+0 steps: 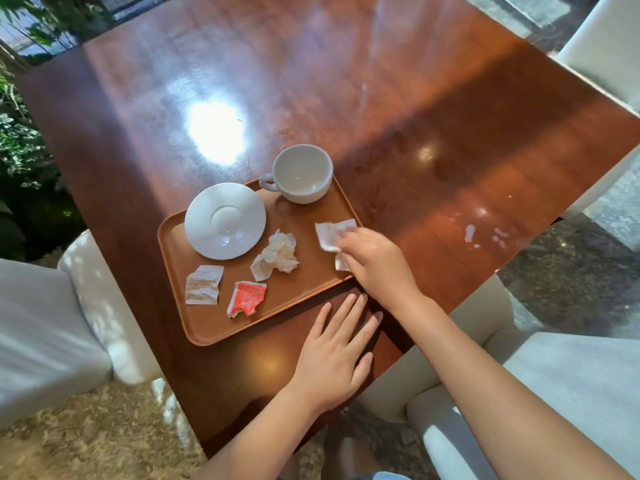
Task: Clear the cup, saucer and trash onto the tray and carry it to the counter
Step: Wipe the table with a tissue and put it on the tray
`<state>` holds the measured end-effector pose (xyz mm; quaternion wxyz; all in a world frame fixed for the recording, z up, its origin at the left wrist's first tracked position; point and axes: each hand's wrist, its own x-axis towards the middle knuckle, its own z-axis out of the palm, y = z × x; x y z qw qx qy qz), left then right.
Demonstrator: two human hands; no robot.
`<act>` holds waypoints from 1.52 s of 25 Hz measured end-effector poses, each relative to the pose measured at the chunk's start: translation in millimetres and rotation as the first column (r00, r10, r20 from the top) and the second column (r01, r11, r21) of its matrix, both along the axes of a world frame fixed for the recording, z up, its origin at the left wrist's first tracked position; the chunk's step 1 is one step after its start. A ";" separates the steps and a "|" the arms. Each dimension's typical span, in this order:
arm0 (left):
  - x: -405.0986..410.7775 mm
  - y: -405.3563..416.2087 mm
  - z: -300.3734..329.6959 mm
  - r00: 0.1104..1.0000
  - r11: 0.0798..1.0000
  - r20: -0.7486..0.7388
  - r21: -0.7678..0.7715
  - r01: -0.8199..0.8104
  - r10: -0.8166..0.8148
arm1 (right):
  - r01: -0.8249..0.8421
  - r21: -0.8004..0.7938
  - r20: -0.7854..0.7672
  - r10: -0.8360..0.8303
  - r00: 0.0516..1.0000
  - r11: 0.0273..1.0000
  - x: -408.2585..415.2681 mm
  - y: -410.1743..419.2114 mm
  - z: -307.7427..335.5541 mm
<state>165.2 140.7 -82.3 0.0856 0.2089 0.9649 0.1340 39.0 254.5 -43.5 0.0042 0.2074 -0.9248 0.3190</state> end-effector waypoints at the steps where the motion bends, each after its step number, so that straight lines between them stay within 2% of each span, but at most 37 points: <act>1: -4.3 2.9 0.4 1.000 1.000 -0.001 0.001 -0.001 0.001 | 0.055 -0.051 -0.019 -0.056 0.998 0.997 -2.1 10.2 7.4; 4: -14.9 11.7 2.9 1.000 1.000 0.015 -0.011 -0.002 0.002 | 0.271 -0.243 -0.003 -0.280 0.960 0.931 -8.2 54.2 28.3; 6: -16.4 13.5 3.8 1.000 1.000 0.026 -0.020 -0.010 0.010 | 0.375 -0.294 0.051 -0.377 0.925 0.879 -13.2 91.8 38.3; 8: -16.4 14.1 4.6 1.000 1.000 0.026 -0.022 -0.012 0.013 | 0.432 -0.193 0.025 -0.436 0.900 0.881 -21.3 134.3 43.1; 11: -17.1 14.9 6.2 0.999 1.000 0.032 -0.026 -0.015 0.016 | 0.458 0.075 -0.029 -0.457 0.889 0.886 -41.5 191.7 27.6; 14: -17.9 16.4 6.4 0.999 0.999 0.033 -0.029 -0.019 0.020 | 0.358 0.263 0.040 -0.381 0.924 0.896 -49.8 214.6 5.8; 18: -17.8 16.5 7.5 0.999 0.999 0.040 -0.030 -0.018 0.019 | 0.350 0.334 -0.050 -0.354 0.934 0.875 -46.6 208.0 -2.0; 22: -17.4 16.2 5.0 0.999 0.999 0.036 -0.034 -0.017 0.018 | 0.220 0.461 0.099 -0.296 0.950 0.860 -46.4 202.7 -24.4; 26: -17.7 15.6 3.5 0.999 0.999 0.034 -0.035 -0.020 0.021 | 0.201 0.441 0.110 -0.275 0.955 0.875 -33.9 201.7 -36.9; 30: -17.8 16.1 4.1 0.999 0.999 0.030 -0.034 -0.017 0.018 | 0.071 0.403 0.100 -0.121 0.988 0.912 8.2 182.6 -40.6; 32: -18.2 16.4 3.3 0.999 0.999 0.029 -0.037 -0.014 0.015 | -0.002 0.382 0.151 -0.060 0.987 0.924 31.9 168.4 -41.4; 36: -18.5 16.4 3.7 0.999 0.999 0.031 -0.047 -0.016 0.018 | -0.154 0.386 0.157 0.100 0.983 0.909 69.7 150.5 -37.5; 38: -18.4 16.4 4.2 0.999 0.999 0.028 -0.044 -0.015 0.017 | -0.205 0.338 0.156 0.160 0.975 0.918 82.9 146.7 -34.3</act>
